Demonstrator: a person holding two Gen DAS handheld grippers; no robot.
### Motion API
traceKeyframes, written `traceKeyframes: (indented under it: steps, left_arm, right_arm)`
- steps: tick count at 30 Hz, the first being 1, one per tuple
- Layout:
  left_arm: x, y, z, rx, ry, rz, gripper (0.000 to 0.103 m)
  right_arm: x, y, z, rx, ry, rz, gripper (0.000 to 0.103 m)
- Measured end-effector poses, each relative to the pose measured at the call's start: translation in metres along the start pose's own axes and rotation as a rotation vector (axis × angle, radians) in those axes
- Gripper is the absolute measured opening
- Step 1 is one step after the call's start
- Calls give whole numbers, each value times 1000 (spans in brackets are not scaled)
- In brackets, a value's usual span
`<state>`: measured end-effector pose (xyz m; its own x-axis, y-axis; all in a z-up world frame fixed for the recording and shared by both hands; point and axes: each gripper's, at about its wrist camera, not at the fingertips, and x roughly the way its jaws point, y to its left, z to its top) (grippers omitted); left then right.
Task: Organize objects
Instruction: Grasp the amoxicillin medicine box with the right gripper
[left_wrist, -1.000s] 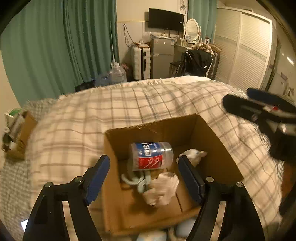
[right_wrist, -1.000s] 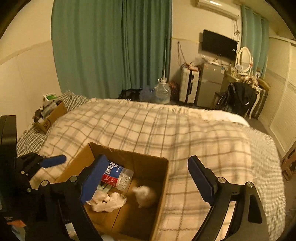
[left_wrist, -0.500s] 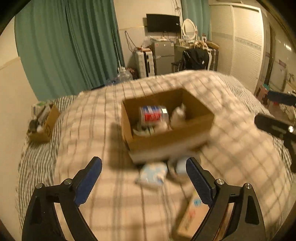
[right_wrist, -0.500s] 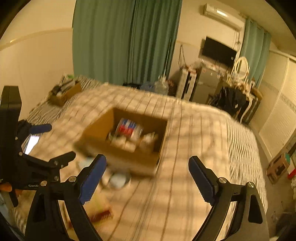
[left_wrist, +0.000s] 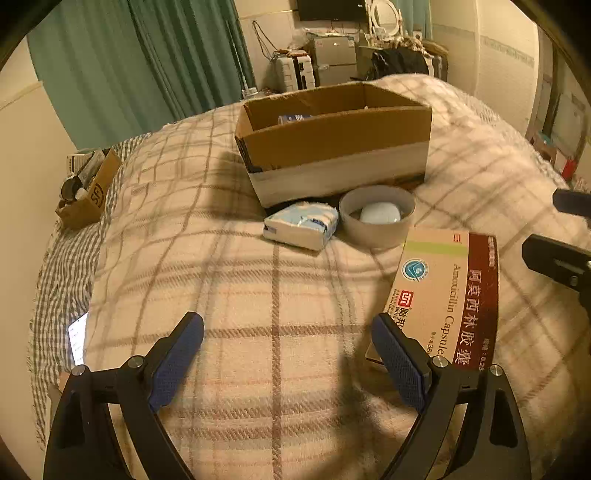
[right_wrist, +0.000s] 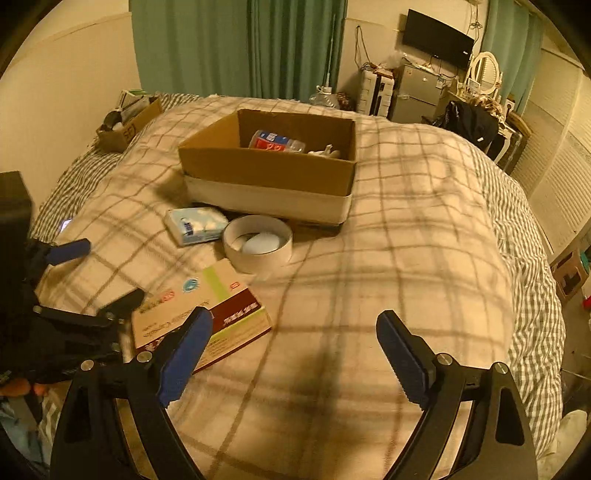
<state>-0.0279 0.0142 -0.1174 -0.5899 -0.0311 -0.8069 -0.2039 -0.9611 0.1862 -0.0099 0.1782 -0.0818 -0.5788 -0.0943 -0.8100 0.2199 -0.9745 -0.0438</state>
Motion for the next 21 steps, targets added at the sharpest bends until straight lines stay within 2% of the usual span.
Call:
traceKeyframes:
  steps: [4, 7, 13, 21]
  left_arm:
    - [9, -4, -3, 34, 11, 16, 95]
    - [26, 4, -6, 8, 63, 19, 95]
    - [25, -1, -6, 34, 52, 31, 95]
    - [29, 0, -5, 31, 62, 14, 95]
  right_arm:
    - [4, 7, -3, -3, 26, 9, 90]
    - [3, 12, -5, -8, 35, 12, 90]
    - [28, 25, -7, 14, 129, 139, 90]
    - [72, 28, 0, 84, 231, 230, 93]
